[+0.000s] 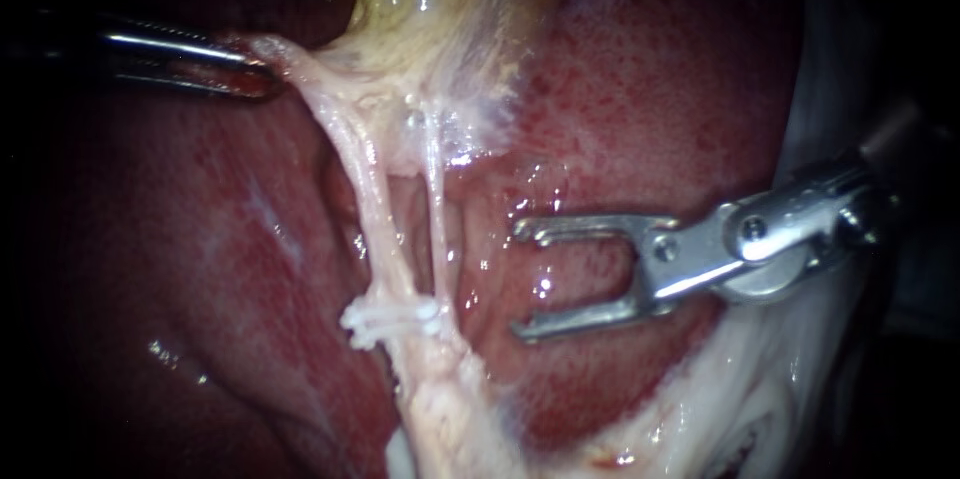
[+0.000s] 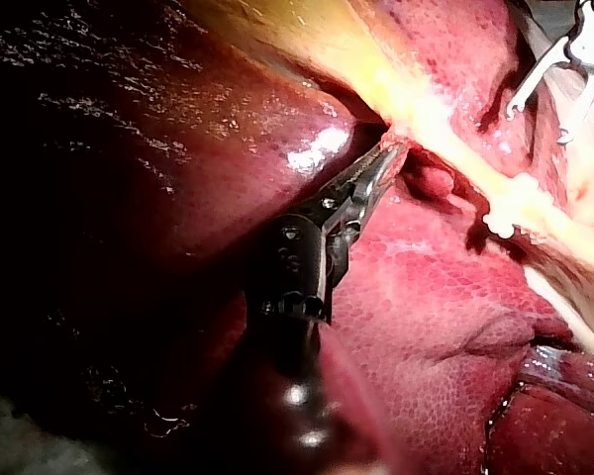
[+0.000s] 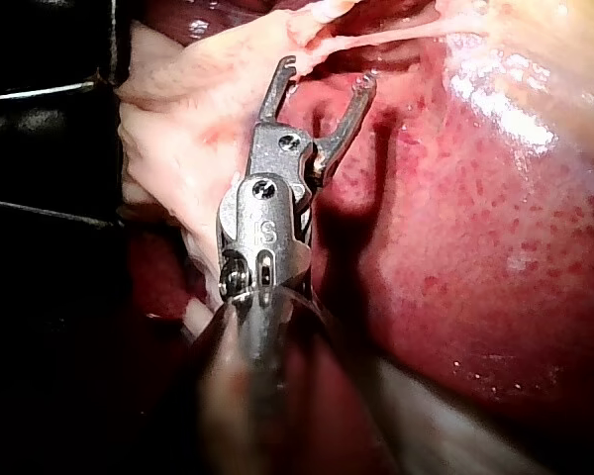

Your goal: Going back second clip left tube

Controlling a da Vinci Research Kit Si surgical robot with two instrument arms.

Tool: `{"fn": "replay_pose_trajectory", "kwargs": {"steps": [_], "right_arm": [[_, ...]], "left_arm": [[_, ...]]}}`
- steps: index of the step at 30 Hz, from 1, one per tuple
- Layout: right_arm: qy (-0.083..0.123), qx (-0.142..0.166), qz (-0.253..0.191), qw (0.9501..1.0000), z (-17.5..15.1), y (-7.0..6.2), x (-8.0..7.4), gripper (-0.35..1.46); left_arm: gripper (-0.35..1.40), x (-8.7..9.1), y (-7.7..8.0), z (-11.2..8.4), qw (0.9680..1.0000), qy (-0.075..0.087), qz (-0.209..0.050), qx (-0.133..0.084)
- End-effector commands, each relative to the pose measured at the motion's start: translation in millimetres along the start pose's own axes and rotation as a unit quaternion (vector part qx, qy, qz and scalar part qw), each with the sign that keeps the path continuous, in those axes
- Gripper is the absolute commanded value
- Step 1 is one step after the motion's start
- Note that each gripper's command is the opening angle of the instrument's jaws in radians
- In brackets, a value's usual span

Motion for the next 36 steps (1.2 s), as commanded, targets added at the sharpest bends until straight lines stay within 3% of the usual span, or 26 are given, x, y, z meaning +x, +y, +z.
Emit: {"fn": "replay_pose_trajectory", "kwargs": {"steps": [1,6,16,24,28,36], "right_arm": [[0.001,-0.001,0.001,1.0000,-0.5,0.1,0.2,0.50],[-0.001,-0.008,0.001,1.0000,-2.7,0.6,0.8,0.50],[-0.001,-0.009,0.002,1.0000,-3.2,0.6,0.7,0.50],[-0.001,-0.009,0.002,1.0000,-3.3,0.6,0.7,0.50],[-0.001,-0.009,0.002,1.0000,-3.3,0.6,0.7,0.50],[-0.001,-0.009,0.002,1.0000,-3.4,0.6,0.8,0.50]], "left_arm": [[-0.35,0.0,-0.1,0.0,1.0000,0.000,0.000,0.000],[-0.35,-0.4,-0.2,0.7,1.0000,0.000,-0.002,0.003],[-0.35,-2.3,-1.5,3.8,0.9999,0.003,0.004,0.010],[-0.35,-4.8,-3.3,6.0,0.9998,-0.013,0.003,0.012],[-0.35,-5.8,-3.7,6.7,0.9998,-0.017,0.000,0.009],[-0.35,-5.8,-3.5,6.8,0.9998,-0.018,0.000,0.007]]}}
